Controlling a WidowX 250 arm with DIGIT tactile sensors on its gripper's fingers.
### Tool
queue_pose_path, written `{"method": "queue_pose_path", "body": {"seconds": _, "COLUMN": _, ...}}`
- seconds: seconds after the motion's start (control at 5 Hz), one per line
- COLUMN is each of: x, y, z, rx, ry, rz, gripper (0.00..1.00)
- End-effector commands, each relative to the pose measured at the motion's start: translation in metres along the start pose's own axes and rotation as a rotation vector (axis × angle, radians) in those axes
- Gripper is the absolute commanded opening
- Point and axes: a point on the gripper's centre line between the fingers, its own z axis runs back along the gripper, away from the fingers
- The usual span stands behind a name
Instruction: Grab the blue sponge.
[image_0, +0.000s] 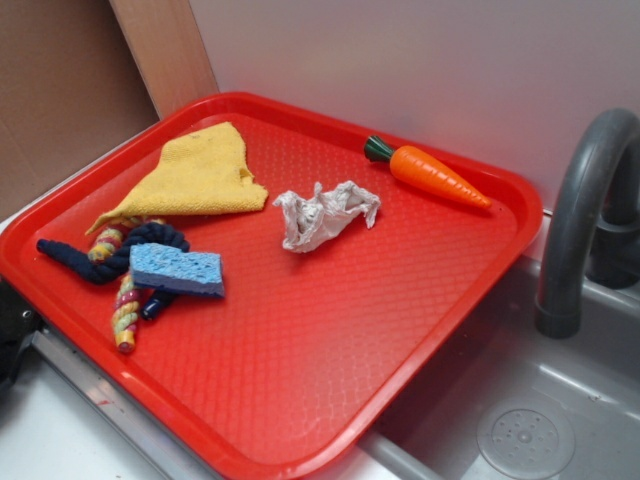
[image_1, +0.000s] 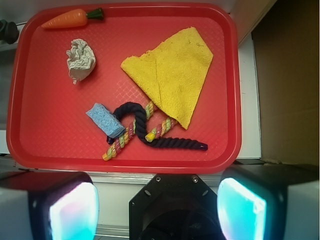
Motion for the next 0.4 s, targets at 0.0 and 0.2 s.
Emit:
{"method": "queue_pose_path", "body": {"seconds": 0.0, "x": 0.0, "y": 0.0, "z": 0.0, "rx": 0.0, "ry": 0.0, "rz": 0.0, "gripper": 1.0}}
{"method": "queue_pose_path", "body": {"seconds": 0.2, "x": 0.028, "y": -0.011, "z": -0.016, "rx": 0.015, "ry": -0.006, "rz": -0.16, "gripper": 1.0}}
